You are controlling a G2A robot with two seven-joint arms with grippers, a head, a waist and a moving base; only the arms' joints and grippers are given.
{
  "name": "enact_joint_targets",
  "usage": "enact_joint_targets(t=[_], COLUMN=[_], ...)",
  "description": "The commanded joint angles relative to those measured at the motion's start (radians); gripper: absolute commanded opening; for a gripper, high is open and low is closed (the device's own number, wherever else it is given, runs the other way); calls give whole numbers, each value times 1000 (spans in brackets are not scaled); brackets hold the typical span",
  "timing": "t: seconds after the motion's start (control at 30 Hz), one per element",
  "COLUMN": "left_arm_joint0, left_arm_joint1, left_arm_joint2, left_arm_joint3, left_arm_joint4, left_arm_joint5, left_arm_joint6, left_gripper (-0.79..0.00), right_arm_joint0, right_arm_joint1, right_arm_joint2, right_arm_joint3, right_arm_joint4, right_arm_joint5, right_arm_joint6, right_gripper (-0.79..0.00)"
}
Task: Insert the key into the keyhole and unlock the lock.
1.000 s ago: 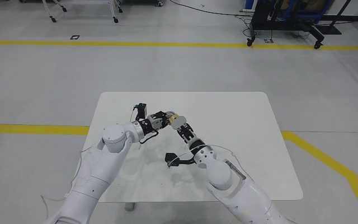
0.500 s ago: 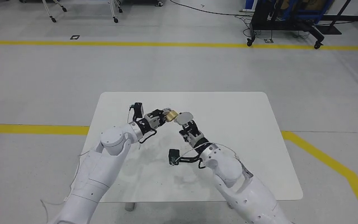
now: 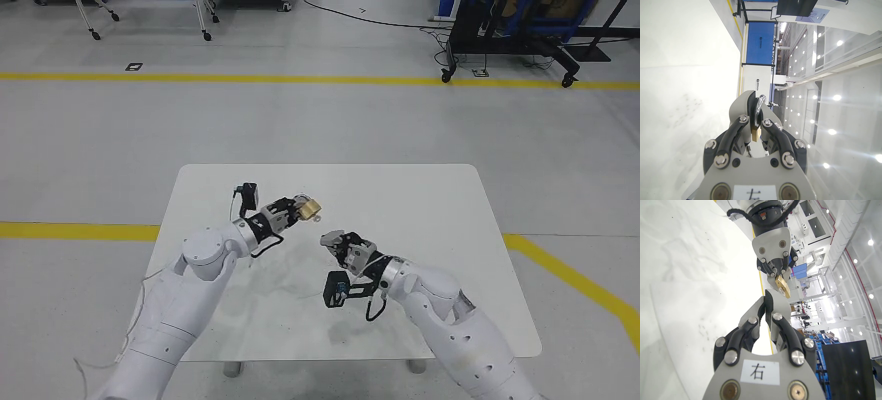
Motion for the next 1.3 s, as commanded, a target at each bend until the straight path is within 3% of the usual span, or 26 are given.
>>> enact_joint_targets(t=[0.0,0.2,0.53,0.73,0.9,1.0,1.03,1.1,1.27], left_arm_joint0=[9,37,60,70,77,74,73,67,56], left_arm_joint1=[1,6,10,10,6,6,6,6,4], left_arm_joint2=[4,11,48,45,4,-16,-19,-23,-18], left_arm_joint3=[-15,-59,-119,-133,-119,-104,-98,-89,-75], left_arm_joint4=[36,109,286,289,148,85,71,59,54], left_arm_joint5=[-11,-26,-2,0,-12,-20,-20,-21,-20], left_arm_joint6=[20,33,76,82,71,37,25,9,-1], left_gripper=[-785,-785,-785,-785,-785,-785,-785,-785,-785], right_arm_joint0=[13,47,107,110,69,21,9,-8,3], right_arm_joint1=[3,8,8,12,27,33,35,35,30], right_arm_joint2=[3,-1,-35,-39,-15,25,33,40,18], right_arm_joint3=[-2,2,54,52,14,5,7,8,21], right_arm_joint4=[5,2,6,17,12,55,58,65,51], right_arm_joint5=[-42,-147,-200,-207,-107,26,59,115,156], right_arm_joint6=[-4,24,42,48,-81,-157,-167,-158,-91], right_gripper=[-785,-785,-785,-785,-785,-665,-591,-557,-566])
